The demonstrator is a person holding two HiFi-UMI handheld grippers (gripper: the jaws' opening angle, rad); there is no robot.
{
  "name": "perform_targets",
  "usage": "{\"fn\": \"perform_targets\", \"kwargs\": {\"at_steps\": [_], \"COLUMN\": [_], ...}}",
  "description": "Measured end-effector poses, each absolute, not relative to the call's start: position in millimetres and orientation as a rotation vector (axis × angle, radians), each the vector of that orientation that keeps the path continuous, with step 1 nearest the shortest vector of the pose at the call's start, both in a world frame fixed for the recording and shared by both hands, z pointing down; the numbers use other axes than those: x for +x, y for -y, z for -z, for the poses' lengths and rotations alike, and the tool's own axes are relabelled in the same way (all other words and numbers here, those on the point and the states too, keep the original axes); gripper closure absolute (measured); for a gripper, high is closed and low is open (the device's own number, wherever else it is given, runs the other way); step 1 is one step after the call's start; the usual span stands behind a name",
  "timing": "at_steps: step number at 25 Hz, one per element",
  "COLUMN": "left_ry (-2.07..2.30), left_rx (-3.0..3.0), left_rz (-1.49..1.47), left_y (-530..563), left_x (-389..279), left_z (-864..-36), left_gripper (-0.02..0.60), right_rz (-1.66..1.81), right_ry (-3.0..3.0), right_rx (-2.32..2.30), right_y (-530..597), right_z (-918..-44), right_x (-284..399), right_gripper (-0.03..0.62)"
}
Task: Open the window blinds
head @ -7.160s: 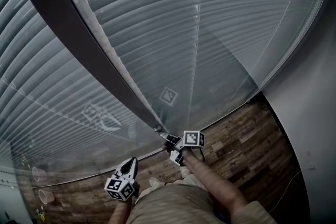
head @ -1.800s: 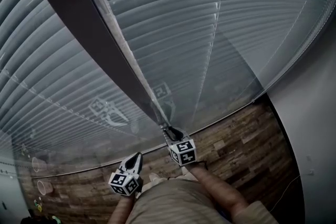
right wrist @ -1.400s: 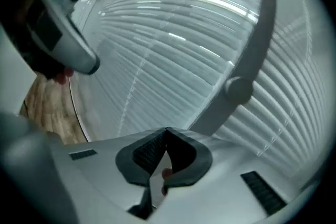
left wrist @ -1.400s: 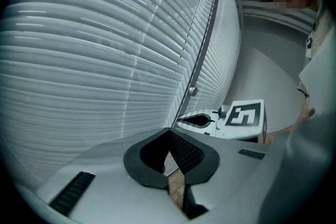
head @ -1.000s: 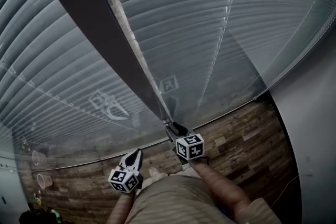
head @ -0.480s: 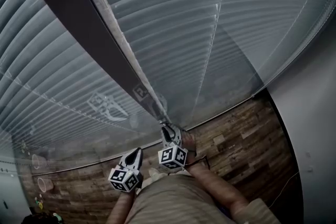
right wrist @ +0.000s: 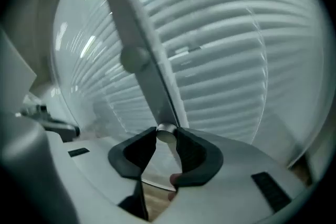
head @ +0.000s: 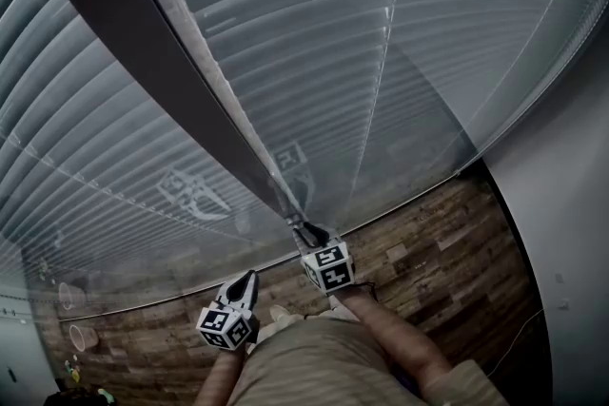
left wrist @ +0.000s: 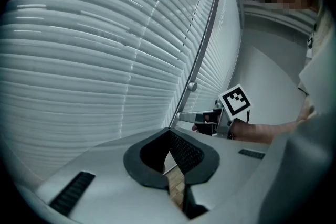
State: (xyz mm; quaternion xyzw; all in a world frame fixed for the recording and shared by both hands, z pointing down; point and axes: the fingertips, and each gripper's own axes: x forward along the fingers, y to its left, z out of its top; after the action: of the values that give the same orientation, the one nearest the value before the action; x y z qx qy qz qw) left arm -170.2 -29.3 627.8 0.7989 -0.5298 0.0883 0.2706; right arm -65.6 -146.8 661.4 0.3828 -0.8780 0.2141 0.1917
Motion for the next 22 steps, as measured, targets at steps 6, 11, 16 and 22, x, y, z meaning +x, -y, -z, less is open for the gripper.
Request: {"fn": "perform_targets", "kwargs": {"at_steps": [6,11,16,22], "left_ry": [1.419,1.423,1.435,1.440], "left_rx": [2.167,2.160,2.153,2.147], "left_rz": [-0.244,-0.245,-0.242,-0.238], "left_y": [28.4,25.3,23.8,22.7], "left_x": [-163.7,-164.7,-166.9,-166.9], "left_z": [-626.5,-627.5,-627.5,-627.7], "left_gripper": [0.569,0.569,0.569,0.569], "right_rz": [0.456,-0.034,-0.723,-0.799], "right_ry": [2.035,2.362,2.550,2.514], "right_rx": [1.040,1.060,1.095,1.088], "right_y": [137.9,138.8,148.2,151.8], "right_z": [-663.1,-659.2,-664.3,-667.5], "right_x": [-76.9,-74.2,-64.8,-67.8], "right_gripper": [0.470,0.441,0.421,0.457]}}
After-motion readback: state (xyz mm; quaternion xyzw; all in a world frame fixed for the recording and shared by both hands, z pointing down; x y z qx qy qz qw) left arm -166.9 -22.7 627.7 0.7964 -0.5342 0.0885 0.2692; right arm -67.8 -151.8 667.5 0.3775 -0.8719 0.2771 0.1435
